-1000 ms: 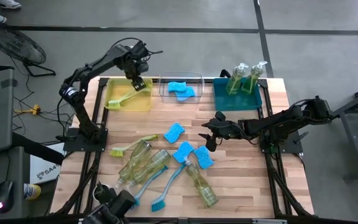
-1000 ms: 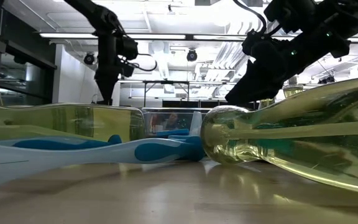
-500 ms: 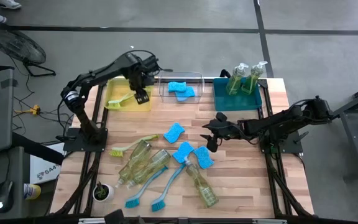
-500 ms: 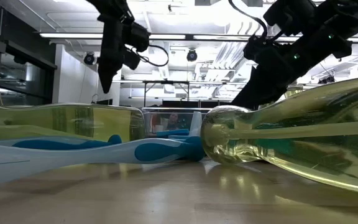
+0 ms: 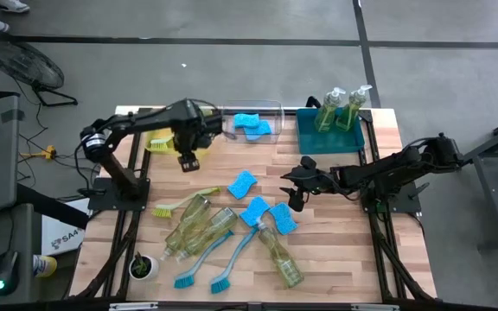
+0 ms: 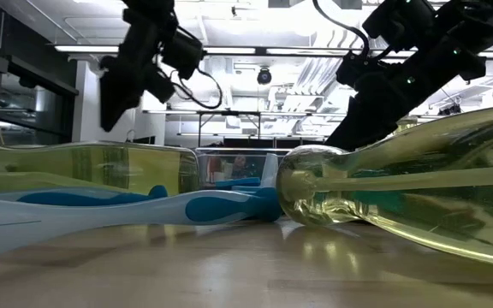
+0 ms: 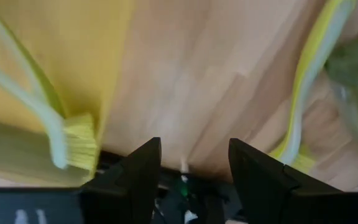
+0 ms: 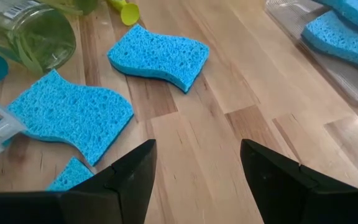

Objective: Pick & Place Kitchen Sink Supplies
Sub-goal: Put the yellow dish brush into the yellow bin

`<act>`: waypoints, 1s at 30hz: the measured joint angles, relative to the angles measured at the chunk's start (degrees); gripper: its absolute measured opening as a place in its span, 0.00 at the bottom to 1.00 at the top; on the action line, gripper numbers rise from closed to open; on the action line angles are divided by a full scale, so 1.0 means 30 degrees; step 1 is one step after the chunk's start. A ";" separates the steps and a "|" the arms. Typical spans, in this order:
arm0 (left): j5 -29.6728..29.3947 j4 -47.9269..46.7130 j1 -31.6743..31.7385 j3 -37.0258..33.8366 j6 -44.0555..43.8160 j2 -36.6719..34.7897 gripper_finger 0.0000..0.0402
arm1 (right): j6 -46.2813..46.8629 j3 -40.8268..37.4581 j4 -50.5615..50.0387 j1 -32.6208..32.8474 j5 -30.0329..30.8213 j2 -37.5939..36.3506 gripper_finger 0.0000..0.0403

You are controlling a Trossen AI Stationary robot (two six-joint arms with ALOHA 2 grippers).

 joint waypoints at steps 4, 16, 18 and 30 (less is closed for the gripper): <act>0.0175 0.0535 -0.1367 -0.2180 -0.0808 -0.1112 0.46 | 0.0000 0.0000 -0.0112 0.0000 -0.0007 0.0000 0.56; 0.1622 0.4475 -0.6424 -0.8273 -0.5532 -0.5585 0.46 | 0.0182 0.0000 0.0041 0.0006 0.0182 0.0000 0.56; 0.1962 0.5220 -0.7173 -0.9086 -0.6214 -0.6005 0.46 | 0.0209 0.0000 0.0063 -0.0001 0.0116 0.0000 0.56; 0.2391 0.7930 -1.0788 -1.1509 -0.9746 -0.6304 0.46 | 0.0357 0.0000 0.0201 0.0006 0.0000 0.0000 0.56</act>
